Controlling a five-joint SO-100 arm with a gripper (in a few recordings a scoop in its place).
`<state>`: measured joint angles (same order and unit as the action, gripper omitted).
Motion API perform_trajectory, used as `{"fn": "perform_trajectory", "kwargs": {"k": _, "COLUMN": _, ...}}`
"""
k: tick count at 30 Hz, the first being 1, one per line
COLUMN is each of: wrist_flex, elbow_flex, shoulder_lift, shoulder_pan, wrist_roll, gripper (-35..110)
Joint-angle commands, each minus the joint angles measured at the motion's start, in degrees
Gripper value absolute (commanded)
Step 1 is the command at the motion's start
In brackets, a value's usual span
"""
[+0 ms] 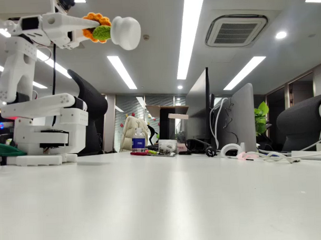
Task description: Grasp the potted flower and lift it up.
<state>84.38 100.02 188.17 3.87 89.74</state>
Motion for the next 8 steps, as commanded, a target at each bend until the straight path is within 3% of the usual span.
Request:
{"fn": "perform_trajectory", "kwargs": {"k": 1, "wrist_flex": -1.23, "elbow_flex": 0.18, "shoulder_lift": 0.79, "shoulder_pan": 1.05, "wrist_roll": 1.14, "gripper": 0}}
{"fn": "perform_trajectory", "kwargs": {"k": 8, "wrist_flex": -1.32, "elbow_flex": 0.35, "shoulder_lift": 0.79, "shoulder_pan": 1.05, "wrist_roll": 1.14, "gripper": 0}}
